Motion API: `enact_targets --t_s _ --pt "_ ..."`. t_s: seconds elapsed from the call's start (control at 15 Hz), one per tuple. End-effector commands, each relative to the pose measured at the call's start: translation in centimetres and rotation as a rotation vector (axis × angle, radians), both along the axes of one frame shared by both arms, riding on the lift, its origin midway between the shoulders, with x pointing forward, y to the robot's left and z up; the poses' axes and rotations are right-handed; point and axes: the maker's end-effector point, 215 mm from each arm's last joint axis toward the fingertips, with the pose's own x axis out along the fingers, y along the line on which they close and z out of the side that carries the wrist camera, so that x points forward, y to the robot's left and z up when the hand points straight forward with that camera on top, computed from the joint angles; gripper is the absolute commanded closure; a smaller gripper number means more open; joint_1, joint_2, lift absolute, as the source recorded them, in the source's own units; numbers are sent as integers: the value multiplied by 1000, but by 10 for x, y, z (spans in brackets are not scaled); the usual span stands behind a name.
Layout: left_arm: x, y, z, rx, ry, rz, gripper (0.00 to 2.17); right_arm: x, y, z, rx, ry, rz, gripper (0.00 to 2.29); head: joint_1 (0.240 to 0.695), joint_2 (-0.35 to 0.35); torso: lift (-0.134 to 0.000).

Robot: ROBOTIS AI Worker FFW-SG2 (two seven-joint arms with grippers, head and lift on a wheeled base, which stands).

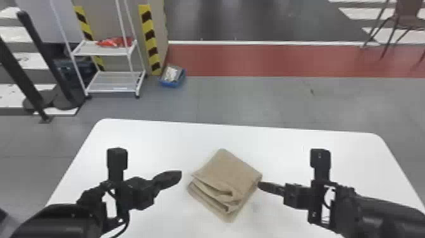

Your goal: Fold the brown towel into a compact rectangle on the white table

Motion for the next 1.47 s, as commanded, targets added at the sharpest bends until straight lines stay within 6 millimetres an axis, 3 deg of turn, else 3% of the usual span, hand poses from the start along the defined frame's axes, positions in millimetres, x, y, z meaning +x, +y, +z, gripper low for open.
enact_targets --t_s 0.0,0.27,0.4,0.6,0.8,1.0,1.4 --pt "12 -5 -8 7 -6 -5 1835 -19 -26 12 56 21 -63 1676 695 11 0" --pt "23 -19 -30 46 -43 -22 1835 -42 -80 62 90 -52 -156 1676 695 -56 0" --pt "24 -28 -41 83 -54 -39 1835 -53 -95 73 96 -66 -182 1676 695 -89 0" --pt "20 -39 -45 86 -49 -56 1835 -59 -95 92 103 -102 -175 1676 695 -137 0" --pt "18 -40 -49 98 -48 -58 1835 -63 -82 106 124 -127 -147 1676 695 -150 0" --pt "33 -37 -33 112 -123 -37 1835 -69 -74 110 125 -131 -127 1676 695 -135 0" --pt "29 -40 -63 185 -95 -57 1835 -75 -79 110 144 -134 -134 1676 695 -133 0"
